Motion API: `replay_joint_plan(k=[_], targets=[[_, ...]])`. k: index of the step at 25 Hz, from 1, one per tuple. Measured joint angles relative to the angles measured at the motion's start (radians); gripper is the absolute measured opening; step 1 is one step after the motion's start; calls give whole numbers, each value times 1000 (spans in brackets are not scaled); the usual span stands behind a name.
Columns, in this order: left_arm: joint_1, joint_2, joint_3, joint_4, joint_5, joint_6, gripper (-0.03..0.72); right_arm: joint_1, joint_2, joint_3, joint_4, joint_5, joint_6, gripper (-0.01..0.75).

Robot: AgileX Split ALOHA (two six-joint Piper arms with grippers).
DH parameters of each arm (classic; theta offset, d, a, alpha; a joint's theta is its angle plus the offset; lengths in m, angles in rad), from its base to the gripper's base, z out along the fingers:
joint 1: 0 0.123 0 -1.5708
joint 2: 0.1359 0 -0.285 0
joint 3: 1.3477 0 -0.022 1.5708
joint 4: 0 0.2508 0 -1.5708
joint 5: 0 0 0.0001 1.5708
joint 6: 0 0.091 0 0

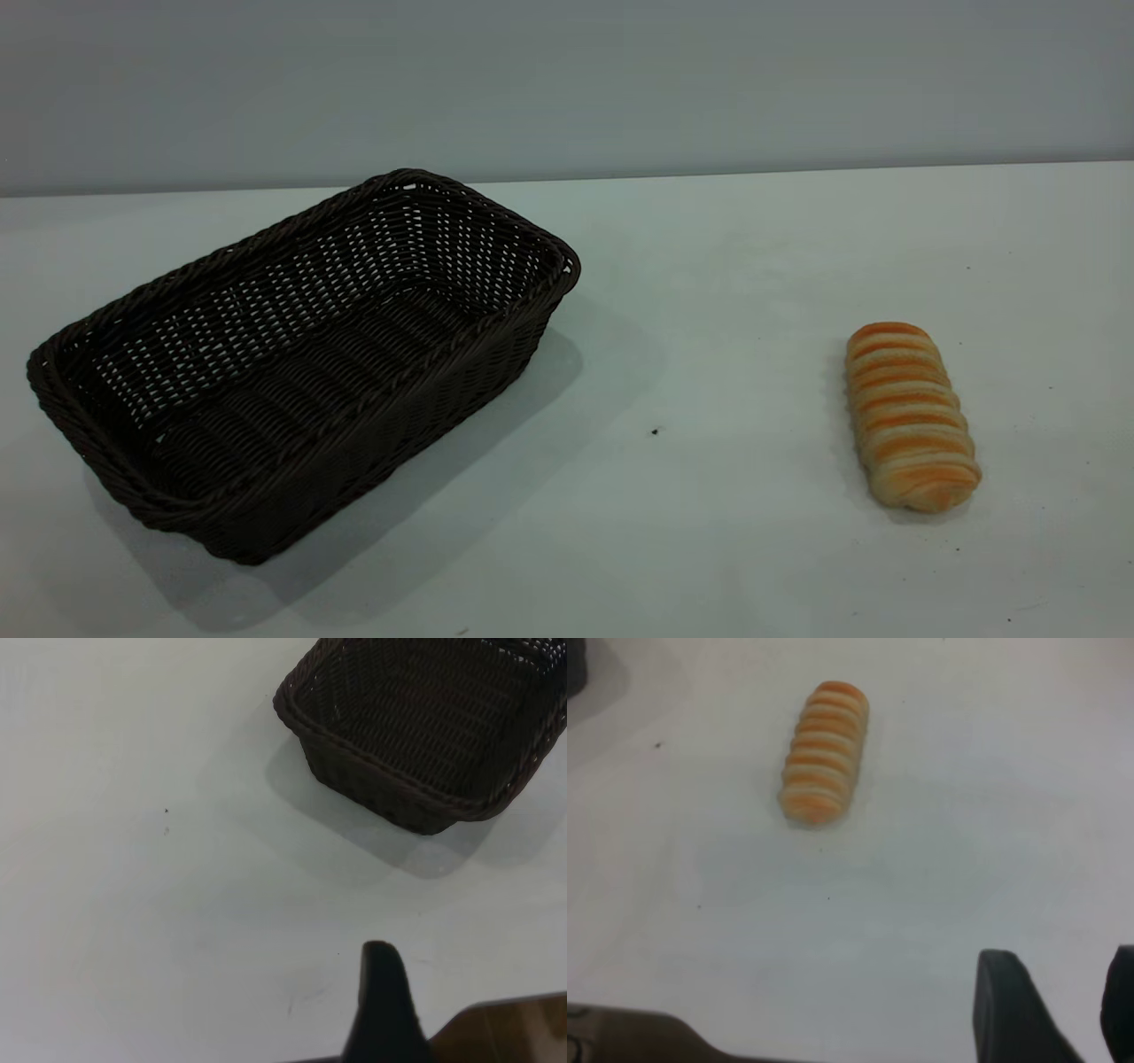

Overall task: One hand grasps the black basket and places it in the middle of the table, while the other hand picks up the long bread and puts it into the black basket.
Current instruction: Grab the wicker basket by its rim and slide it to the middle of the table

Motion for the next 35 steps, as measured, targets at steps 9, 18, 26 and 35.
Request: replay_joint_plan(k=[9,18,26,35], targets=[[0,0,0,0,0,0,585,0,0,0,0,0,0,238],[0,0,0,0,0,0,585,0,0,0,0,0,0,238],[0,0,0,0,0,0,585,0,0,0,0,0,0,238],[-19,0,0,0,0,0,585,0,0,0,0,0,0,238]])
